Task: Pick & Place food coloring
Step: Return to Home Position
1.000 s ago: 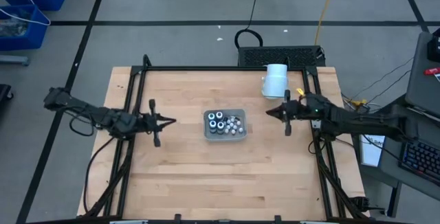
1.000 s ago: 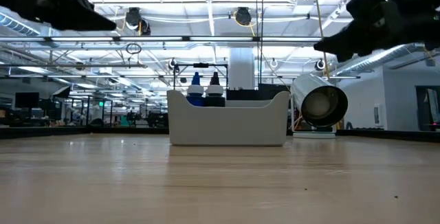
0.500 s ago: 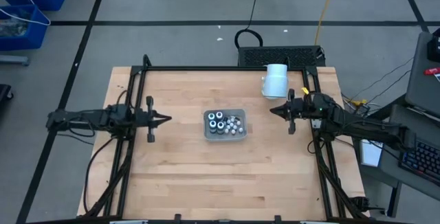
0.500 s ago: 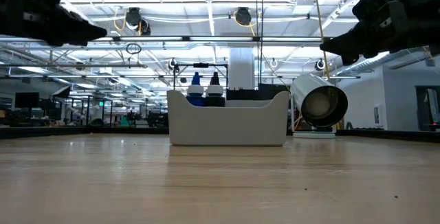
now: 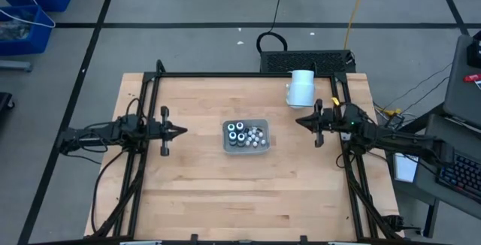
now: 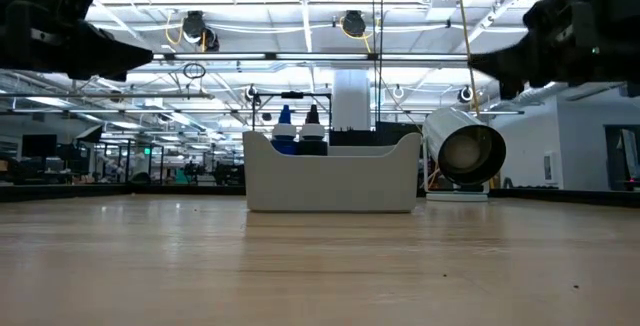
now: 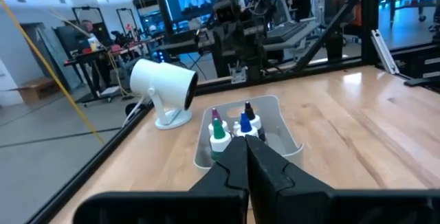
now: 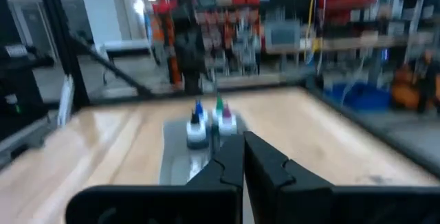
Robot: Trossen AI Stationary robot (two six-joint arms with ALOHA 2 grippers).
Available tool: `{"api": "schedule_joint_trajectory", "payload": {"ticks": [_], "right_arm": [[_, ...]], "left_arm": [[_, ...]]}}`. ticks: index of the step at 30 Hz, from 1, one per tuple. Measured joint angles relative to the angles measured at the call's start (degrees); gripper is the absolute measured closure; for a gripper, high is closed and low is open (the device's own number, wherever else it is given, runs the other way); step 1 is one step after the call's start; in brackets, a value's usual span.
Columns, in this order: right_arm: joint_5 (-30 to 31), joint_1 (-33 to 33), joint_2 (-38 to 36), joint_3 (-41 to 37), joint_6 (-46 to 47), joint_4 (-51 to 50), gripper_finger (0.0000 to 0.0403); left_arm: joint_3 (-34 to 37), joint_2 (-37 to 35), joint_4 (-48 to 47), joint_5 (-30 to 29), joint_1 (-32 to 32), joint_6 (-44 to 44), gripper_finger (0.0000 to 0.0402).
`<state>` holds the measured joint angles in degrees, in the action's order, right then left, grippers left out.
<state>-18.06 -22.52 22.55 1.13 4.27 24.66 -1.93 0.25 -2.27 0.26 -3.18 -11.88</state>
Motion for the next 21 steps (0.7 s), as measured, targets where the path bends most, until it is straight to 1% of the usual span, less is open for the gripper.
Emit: {"api": "schedule_joint_trajectory", "payload": {"ticks": [4,7,9,13,16,19,21], "right_arm": [[0.02,-0.24,-1.27,-0.07,-0.69,1.45,0.0403],[-0.11,-1.22,-4.35,-0.07,0.20,0.76,0.0403],[-0.18,-1.49,-7.18,-0.09,0.64,-1.30,0.0403],[-0.22,-0.96,-13.68,-0.01,1.56,-8.83,0.0403],[-0.23,1.57,-17.77,0.67,2.53,-13.58,0.0403],[0.13,5.26,-20.56,1.16,2.56,-15.24,0.0403],[1.67,8.00,-21.53,1.18,2.93,-16.12,0.0403]], "left_arm": [[-0.02,0.04,-0.14,0.15,-0.24,0.02,0.0401],[-0.02,0.04,-0.18,0.01,-0.24,0.02,0.0401],[-0.01,0.03,-0.22,-0.12,-0.24,0.07,0.0401],[-0.02,0.02,-0.32,-0.95,-0.24,0.30,0.0401],[0.01,0.02,0.06,-1.59,-0.24,0.48,0.0401],[0.14,0.02,1.28,-1.81,0.00,0.53,0.0401],[0.22,0.02,2.34,-1.84,0.56,0.57,0.0401]]}}
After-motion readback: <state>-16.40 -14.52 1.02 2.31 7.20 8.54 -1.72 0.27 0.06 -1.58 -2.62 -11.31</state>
